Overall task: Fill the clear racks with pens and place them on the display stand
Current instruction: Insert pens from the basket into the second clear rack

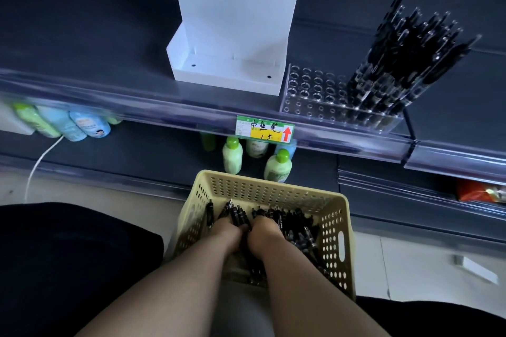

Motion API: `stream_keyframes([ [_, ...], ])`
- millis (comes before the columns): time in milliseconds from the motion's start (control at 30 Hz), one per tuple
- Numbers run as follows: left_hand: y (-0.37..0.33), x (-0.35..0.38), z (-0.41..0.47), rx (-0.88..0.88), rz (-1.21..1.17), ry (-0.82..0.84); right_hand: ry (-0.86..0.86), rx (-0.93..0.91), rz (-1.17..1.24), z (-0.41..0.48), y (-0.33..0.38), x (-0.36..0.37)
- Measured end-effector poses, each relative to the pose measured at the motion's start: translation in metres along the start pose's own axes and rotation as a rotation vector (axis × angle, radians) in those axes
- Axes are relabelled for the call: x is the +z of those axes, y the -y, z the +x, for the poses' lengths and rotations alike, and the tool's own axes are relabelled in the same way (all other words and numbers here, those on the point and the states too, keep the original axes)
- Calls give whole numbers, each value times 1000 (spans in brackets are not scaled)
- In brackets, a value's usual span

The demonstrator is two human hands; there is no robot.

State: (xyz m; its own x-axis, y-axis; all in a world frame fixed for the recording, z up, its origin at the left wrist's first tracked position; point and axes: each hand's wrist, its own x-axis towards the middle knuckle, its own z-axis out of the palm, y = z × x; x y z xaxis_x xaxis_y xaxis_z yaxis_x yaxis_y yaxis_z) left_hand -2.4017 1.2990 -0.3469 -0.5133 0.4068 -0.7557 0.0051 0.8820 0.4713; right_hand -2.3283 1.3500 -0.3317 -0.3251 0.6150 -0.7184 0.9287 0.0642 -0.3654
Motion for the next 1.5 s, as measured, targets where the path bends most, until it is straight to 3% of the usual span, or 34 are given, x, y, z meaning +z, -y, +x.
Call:
stream_keyframes([
  [233, 1, -7, -12, 135, -111, -63, -102, -134, 148, -16, 4, -4],
  [500, -11, -18, -37, 277, -302, -149, -246, -252, 73, -46, 9, -28],
  [833, -70, -62, -109, 724, -207, -434, -537, -523, 124, -104, 37, -101],
  [1033, -128, -110, -149, 969, -242, -380, -780, -694, 129, -139, 62, -169],
  [1167, -168, -134, -168, 1077, -370, -362, -964, -712, 137, -161, 72, -228],
  [1333, -213, -140, -172, 1148, -492, -257, -1066, -678, 178, -172, 81, -294],
  [1500, -233, -135, -164, 1163, -500, -260, -1120, -664, 172, -155, 78, -326],
])
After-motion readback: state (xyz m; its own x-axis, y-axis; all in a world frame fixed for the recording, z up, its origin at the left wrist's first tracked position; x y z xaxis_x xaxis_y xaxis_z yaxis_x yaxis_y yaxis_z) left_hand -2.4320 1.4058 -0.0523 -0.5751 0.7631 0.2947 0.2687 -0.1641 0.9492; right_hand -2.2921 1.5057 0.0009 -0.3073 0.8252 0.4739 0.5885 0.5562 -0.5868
